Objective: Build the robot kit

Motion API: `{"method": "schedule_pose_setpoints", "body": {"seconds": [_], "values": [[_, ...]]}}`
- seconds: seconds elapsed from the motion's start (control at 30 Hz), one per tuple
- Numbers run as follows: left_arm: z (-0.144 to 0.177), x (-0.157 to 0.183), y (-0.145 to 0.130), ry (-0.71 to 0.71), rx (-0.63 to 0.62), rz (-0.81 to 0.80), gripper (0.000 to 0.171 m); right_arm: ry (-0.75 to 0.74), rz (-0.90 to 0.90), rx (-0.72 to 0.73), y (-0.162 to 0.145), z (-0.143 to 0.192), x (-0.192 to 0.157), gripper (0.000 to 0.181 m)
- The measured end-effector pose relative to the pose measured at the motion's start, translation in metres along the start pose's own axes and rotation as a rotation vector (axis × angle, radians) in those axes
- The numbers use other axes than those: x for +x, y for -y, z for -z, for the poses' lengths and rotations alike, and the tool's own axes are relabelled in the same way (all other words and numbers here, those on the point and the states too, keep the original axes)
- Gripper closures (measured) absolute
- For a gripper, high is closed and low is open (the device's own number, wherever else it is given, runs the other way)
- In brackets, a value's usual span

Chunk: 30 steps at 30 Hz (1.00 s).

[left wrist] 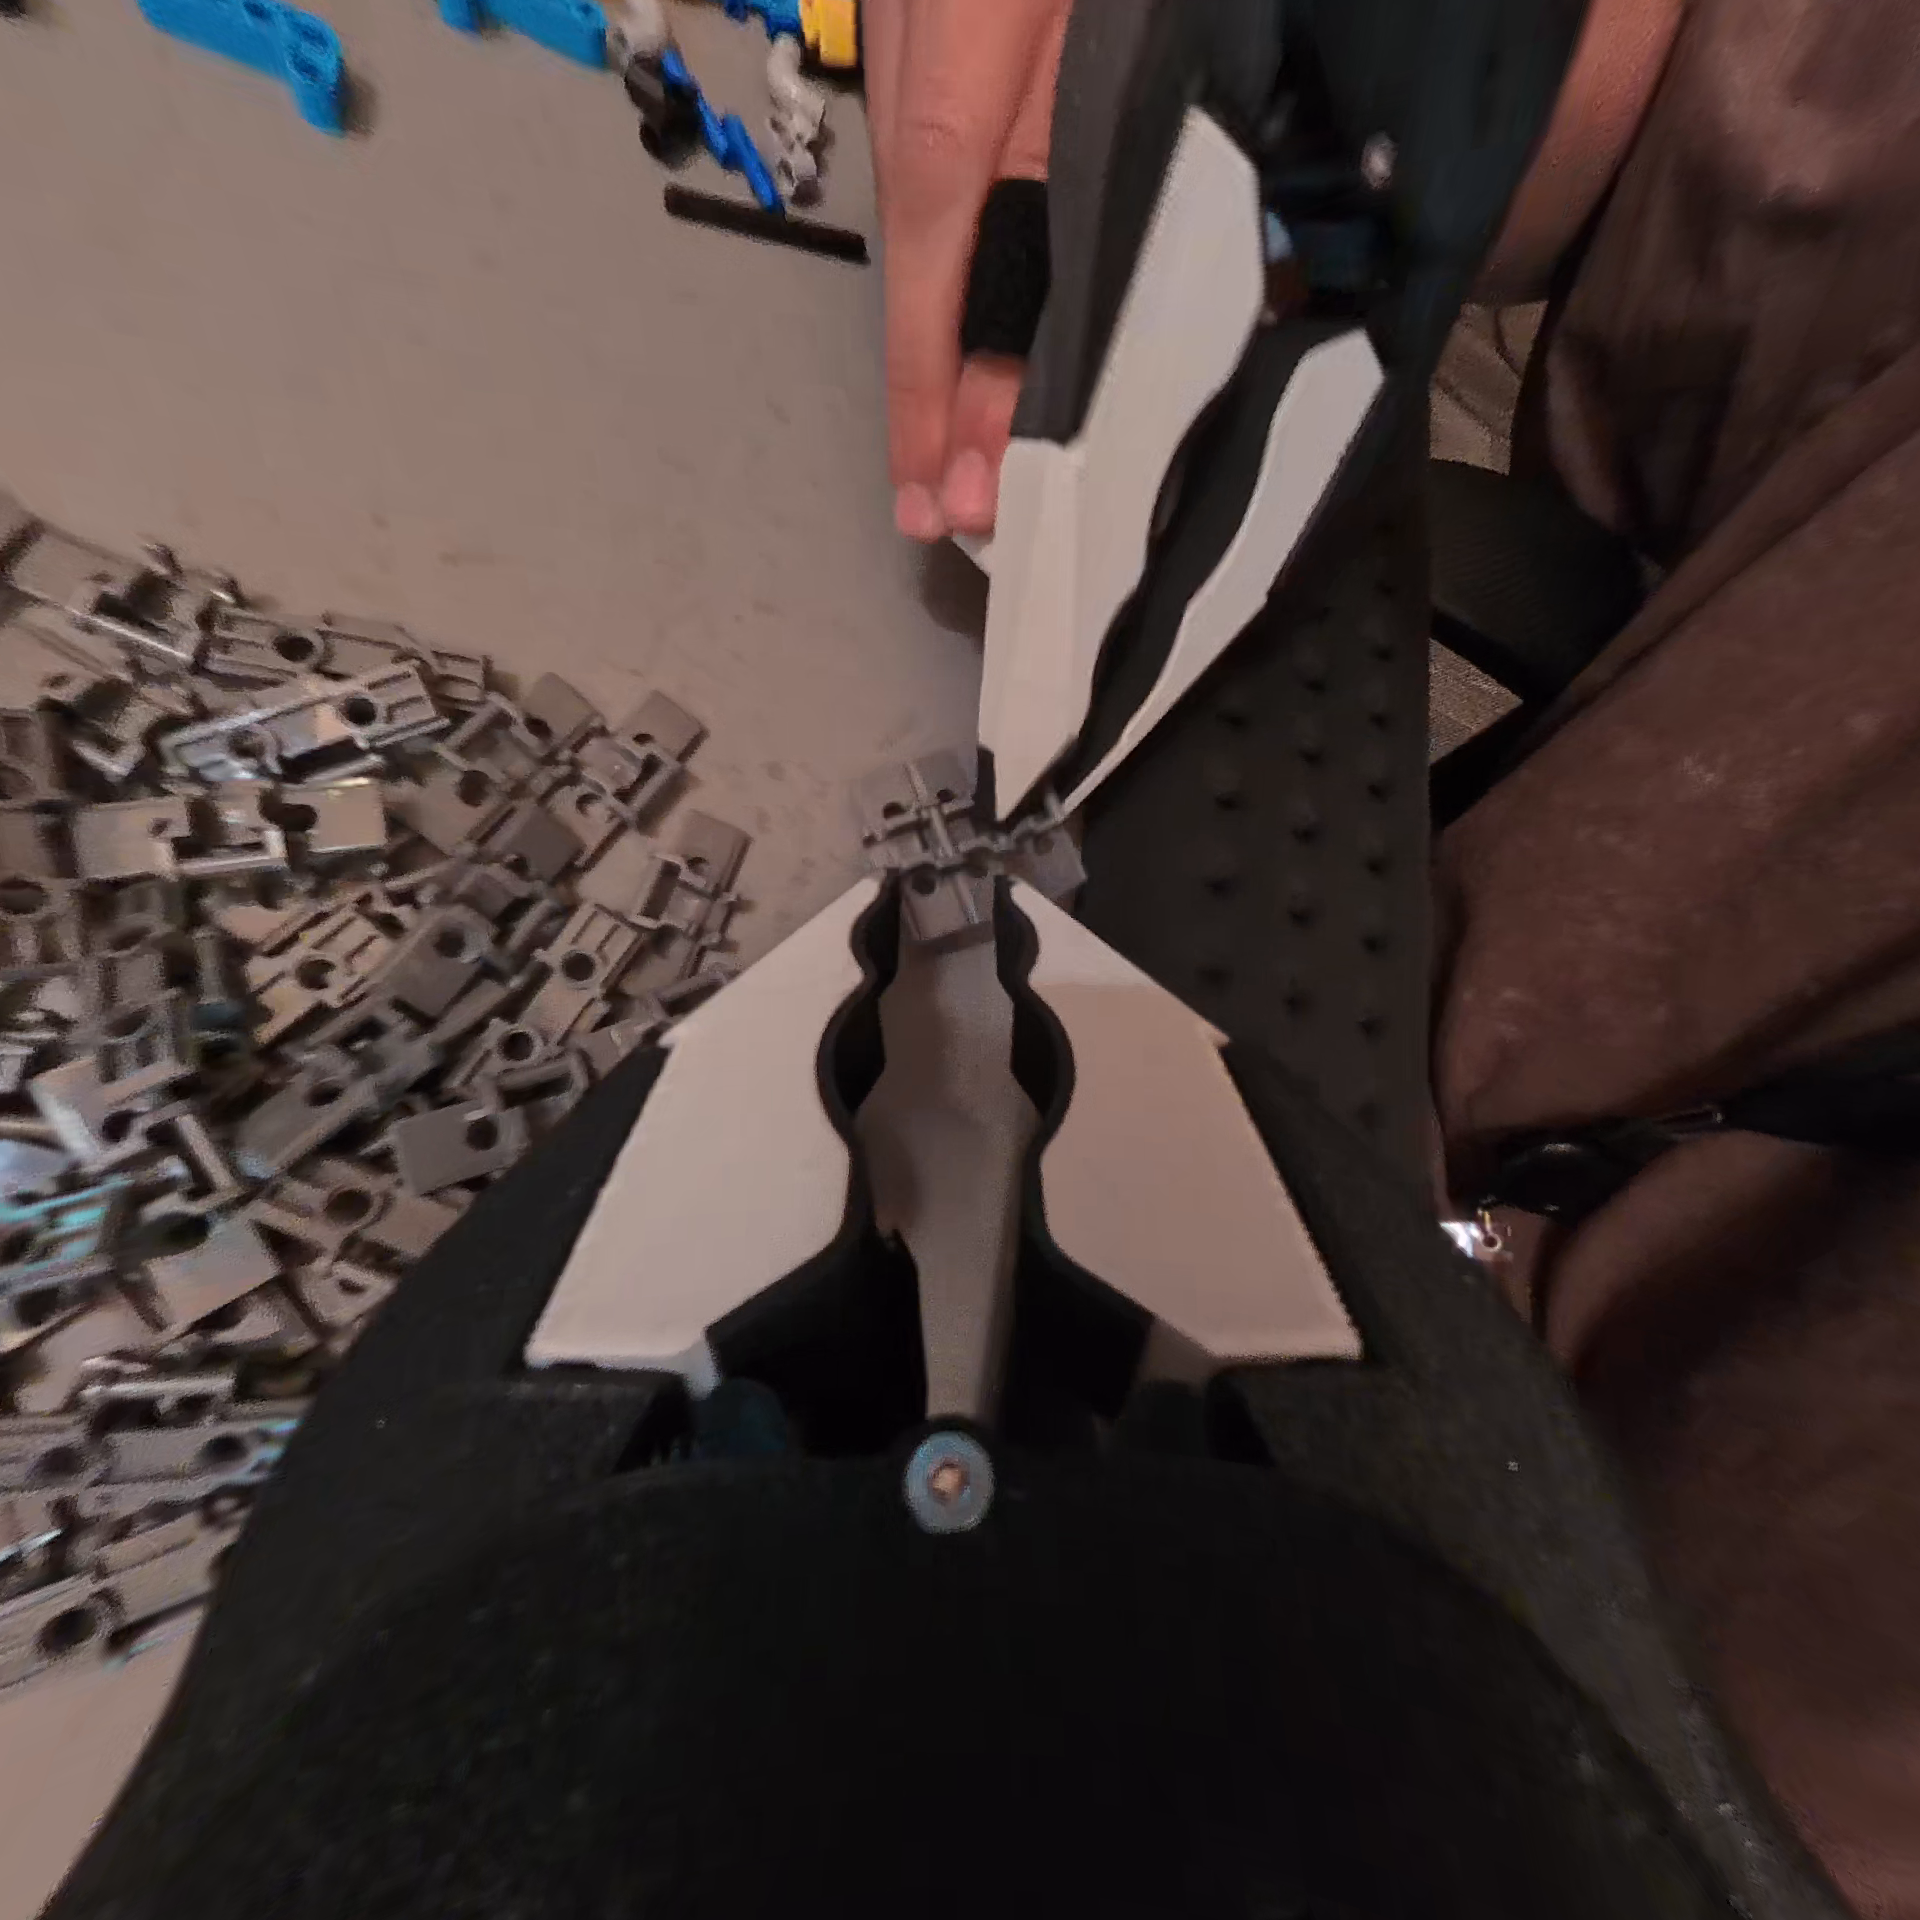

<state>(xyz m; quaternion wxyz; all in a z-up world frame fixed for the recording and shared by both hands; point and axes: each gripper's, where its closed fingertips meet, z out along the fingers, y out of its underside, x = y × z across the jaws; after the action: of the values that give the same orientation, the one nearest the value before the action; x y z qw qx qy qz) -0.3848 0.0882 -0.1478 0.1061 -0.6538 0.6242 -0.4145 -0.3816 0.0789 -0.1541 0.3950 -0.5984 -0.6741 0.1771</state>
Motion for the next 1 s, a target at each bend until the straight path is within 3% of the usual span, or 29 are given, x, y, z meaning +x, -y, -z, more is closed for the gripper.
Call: {"method": "schedule_pose_setpoints", "body": {"seconds": [0.13,0.27,0.53,0.7,1.0], "values": [[0.018,0.003,0.004,-0.013,0.072,-0.111,0.146,0.019,-0.17,0.109,0.006,0.012,0.016,0.174],[0.018,-0.011,0.005,0.081,0.114,-0.226,0.134,0.091,-0.342,0.253,0.021,0.023,0.027,0.174],[0.043,0.015,0.053,0.074,0.473,-0.331,0.126,0.304,-0.687,0.635,0.067,0.06,0.052,0.174],[0.054,0.019,0.063,0.063,0.552,-0.288,0.134,0.342,-0.807,0.71,0.078,0.052,0.065,0.174],[0.051,0.0,0.054,0.043,0.52,-0.106,0.16,0.312,-1.009,0.742,0.067,0.032,0.081,0.173]]}}
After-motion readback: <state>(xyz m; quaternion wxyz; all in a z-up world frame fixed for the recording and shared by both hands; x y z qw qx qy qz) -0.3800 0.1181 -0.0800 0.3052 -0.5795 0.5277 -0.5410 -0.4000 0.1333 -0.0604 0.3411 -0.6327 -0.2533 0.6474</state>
